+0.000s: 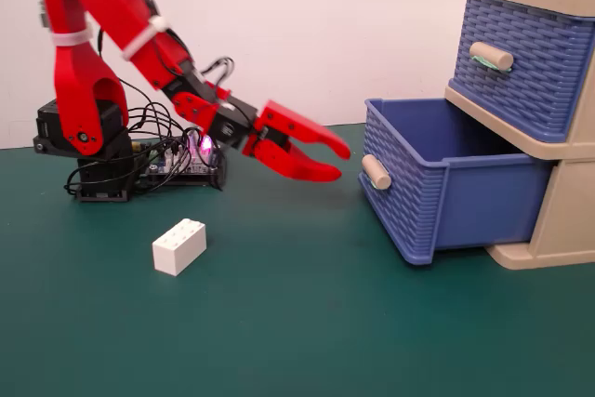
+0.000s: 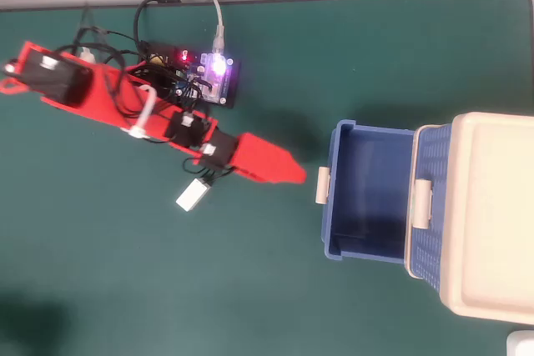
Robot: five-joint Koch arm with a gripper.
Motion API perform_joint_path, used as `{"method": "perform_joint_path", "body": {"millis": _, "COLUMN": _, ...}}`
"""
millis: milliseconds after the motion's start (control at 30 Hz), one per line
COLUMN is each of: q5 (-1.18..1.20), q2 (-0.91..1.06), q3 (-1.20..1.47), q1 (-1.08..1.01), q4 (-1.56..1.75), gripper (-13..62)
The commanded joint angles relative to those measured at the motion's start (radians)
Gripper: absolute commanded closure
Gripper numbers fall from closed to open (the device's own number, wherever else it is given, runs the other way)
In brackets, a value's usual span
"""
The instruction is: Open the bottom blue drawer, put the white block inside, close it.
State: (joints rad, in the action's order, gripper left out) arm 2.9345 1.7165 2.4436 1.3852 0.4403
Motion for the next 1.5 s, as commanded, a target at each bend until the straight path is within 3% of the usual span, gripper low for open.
{"method": "perform_joint_path", "body": {"millis": 0, "q5": 0.009, "q2": 0.091, "q3": -0.017, "q1": 0.012, "q4": 0.026, "gripper": 14.7}}
{"method": "perform_joint_path", "body": {"millis": 167, "q5": 0.014, "q2": 0.341, "q3": -0.009, "q1": -0.025, "q4": -0.118, "gripper": 14.8}}
{"method": "perform_joint_path", "body": {"millis": 333, "q5": 0.012, "q2": 0.557, "q3": -0.308, "q1": -0.213, "q4": -1.008, "gripper": 14.9}}
{"method": "perform_joint_path", "body": {"millis": 467, "q5": -0.028, "q2": 0.433, "q3": -0.756, "q1": -0.356, "q4": -1.802, "gripper": 14.9}}
{"method": "perform_joint_path", "body": {"millis": 600, "q5": -0.080, "q2": 0.222, "q3": -1.040, "q1": -0.468, "q4": -2.232, "gripper": 14.9}}
{"method": "perform_joint_path", "body": {"millis": 800, "q5": -0.083, "q2": 0.037, "q3": -0.963, "q1": -0.515, "q4": -2.132, "gripper": 15.1}}
{"method": "perform_joint_path", "body": {"millis": 1267, "q5": -0.236, "q2": 0.026, "q3": -0.529, "q1": -0.600, "q4": -1.548, "gripper": 15.0}}
{"method": "perform_joint_path", "body": {"millis": 1467, "q5": -0.252, "q2": 0.021, "q3": -0.440, "q1": -0.598, "q4": -1.471, "gripper": 16.3}}
